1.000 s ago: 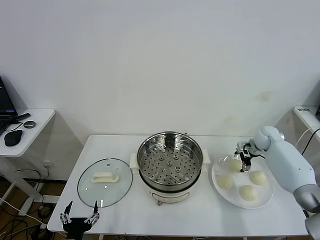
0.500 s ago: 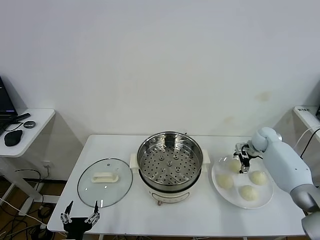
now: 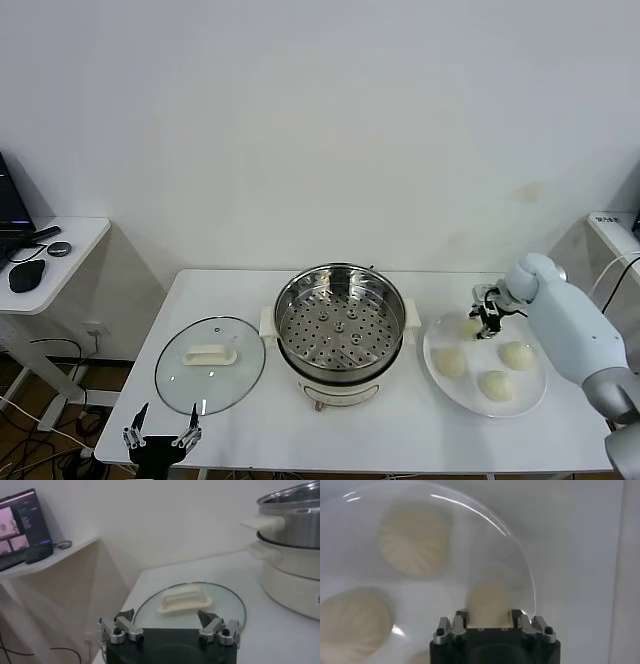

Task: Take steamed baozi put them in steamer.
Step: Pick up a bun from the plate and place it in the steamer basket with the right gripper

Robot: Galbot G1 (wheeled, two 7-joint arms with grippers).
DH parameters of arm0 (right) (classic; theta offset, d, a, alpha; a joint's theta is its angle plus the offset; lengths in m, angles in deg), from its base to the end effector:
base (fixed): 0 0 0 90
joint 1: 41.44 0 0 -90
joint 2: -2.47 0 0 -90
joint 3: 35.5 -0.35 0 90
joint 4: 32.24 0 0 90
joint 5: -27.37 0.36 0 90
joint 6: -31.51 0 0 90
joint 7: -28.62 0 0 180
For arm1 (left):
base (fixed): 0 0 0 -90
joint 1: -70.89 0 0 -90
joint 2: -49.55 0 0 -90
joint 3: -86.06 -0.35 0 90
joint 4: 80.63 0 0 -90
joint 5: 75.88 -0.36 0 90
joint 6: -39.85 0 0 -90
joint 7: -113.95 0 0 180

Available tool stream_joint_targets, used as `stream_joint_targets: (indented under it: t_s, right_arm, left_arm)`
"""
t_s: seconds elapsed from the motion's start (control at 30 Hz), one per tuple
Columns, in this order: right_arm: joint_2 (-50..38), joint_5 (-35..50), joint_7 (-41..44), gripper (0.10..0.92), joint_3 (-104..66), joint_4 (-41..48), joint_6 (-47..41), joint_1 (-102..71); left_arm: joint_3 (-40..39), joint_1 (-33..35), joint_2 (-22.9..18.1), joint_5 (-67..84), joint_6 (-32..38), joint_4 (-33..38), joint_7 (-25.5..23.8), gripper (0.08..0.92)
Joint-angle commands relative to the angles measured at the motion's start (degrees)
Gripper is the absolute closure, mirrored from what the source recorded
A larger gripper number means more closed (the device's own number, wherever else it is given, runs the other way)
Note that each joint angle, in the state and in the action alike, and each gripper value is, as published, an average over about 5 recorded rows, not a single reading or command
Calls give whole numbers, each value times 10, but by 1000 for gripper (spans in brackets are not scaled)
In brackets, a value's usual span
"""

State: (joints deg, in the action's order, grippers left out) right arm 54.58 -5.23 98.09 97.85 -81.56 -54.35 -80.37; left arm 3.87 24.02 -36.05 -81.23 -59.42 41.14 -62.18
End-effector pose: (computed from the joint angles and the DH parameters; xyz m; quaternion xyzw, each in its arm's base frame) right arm 0.5732 -0.2112 -0.2078 0.4620 -0.5581 0.5637 0.3966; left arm 0.1141 0.0538 -0.3217 0.0686 -0.9750 -0.1214 0.1729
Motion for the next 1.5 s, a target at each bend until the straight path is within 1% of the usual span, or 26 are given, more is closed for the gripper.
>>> stream_joint_targets:
  t_s: [0.03,0.2,0.27,0.33,0.43,0.5,0.57,0.7,0.83,0.97,1.03,1.17,1.5]
  right_arm:
    - [-31,125,31,521,106,-69,-17,118]
    - [1,250,44,524,215,-86,-15,256]
    - [21,300,47,524,256,-91,5,295]
    - [47,353,49,525,293,-84,64,326]
    - [95,440,48,525,336,-44,214,360]
    - [126,464,45,523,356,-25,293,376]
    - [152,438,44,520,367,-23,342,385]
    - [188,366,46,516,396,-50,409,395]
    - [204,285,42,516,439,-95,433,379]
    - [209,232,35,516,467,-125,433,354]
    - [214,201,33,516,467,-117,433,339]
    - [228,148,31,516,442,-68,433,310]
    - [269,97,14,516,401,17,433,276]
  left_arm:
    - [0,0,0,-1,0,0,0,177]
    - [-5,-6,1,-10,2,0,7,177]
    - [-8,-8,0,-16,4,0,16,177]
    - [-13,-5,0,-17,7,3,25,177]
    - [-17,3,-2,-17,14,7,38,177]
    - [-18,6,-5,-17,16,8,46,177]
    - [-18,6,-7,-17,16,8,51,177]
    - [-15,8,-9,-16,16,11,54,177]
    - [-13,11,-12,-14,16,14,55,177]
    - [-11,11,-17,-13,16,14,56,177]
    - [-10,9,-20,-11,16,13,56,177]
    - [-10,8,-23,-9,15,14,55,177]
    - [-6,3,-20,-1,13,7,54,177]
